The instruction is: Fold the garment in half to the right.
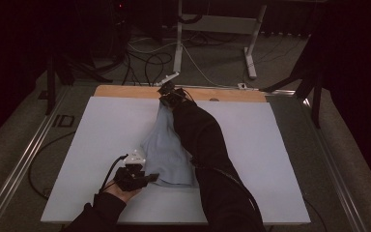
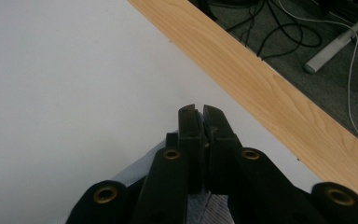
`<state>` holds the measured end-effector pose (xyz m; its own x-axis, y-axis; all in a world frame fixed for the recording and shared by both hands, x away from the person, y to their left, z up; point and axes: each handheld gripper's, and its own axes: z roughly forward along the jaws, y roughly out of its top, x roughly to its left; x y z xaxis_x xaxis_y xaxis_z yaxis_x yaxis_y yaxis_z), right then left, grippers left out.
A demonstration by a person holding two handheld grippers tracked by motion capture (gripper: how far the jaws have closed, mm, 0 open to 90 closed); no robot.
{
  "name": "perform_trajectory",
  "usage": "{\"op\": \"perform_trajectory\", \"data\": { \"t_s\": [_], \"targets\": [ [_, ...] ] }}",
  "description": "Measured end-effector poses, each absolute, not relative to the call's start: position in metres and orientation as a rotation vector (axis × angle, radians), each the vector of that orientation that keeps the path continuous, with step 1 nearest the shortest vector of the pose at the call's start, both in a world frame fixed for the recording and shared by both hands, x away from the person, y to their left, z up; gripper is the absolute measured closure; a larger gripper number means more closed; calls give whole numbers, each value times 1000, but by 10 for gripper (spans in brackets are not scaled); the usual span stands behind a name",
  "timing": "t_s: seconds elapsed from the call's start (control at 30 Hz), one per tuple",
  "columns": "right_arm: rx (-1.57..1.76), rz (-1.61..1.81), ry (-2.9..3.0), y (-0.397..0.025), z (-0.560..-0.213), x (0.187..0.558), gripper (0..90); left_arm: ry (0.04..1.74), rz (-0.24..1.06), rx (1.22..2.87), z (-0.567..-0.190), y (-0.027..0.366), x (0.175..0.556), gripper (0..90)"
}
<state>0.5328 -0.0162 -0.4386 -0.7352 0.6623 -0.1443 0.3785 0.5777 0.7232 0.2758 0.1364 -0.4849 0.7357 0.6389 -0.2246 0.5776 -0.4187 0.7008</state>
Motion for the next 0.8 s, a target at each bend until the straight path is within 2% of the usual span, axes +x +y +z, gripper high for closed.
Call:
{"op": "perform_trajectory", "data": {
  "t_s": [0.37,0.8],
  "targets": [
    [855,1012,2368,-39,-423,531,878,821,124,2164,-461,110,275,866],
    [912,1132,2326,-78,-411,522,877,737,126,2207,-452,75,274,866]
  ]
}}
